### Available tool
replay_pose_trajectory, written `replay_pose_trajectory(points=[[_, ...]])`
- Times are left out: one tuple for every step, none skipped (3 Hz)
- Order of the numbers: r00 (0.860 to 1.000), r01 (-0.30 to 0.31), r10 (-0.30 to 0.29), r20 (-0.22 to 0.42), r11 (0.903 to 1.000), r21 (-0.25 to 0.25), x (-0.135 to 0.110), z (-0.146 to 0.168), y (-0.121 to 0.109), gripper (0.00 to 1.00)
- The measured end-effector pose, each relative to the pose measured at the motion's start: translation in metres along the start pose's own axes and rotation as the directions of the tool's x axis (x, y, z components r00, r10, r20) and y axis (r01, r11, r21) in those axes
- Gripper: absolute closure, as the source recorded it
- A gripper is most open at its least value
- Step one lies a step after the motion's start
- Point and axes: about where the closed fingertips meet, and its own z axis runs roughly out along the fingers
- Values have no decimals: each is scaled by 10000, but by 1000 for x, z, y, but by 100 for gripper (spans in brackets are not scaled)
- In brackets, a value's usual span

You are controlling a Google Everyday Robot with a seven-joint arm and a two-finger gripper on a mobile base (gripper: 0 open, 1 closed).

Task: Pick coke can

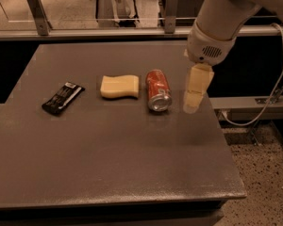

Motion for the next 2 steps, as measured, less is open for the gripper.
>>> replay_pose_trajectory(points=[[9981, -607, 607, -61, 9981, -116, -20, 25, -19, 0], [9890, -1470, 1468, -173, 9891, -76, -32, 41, -29, 0]])
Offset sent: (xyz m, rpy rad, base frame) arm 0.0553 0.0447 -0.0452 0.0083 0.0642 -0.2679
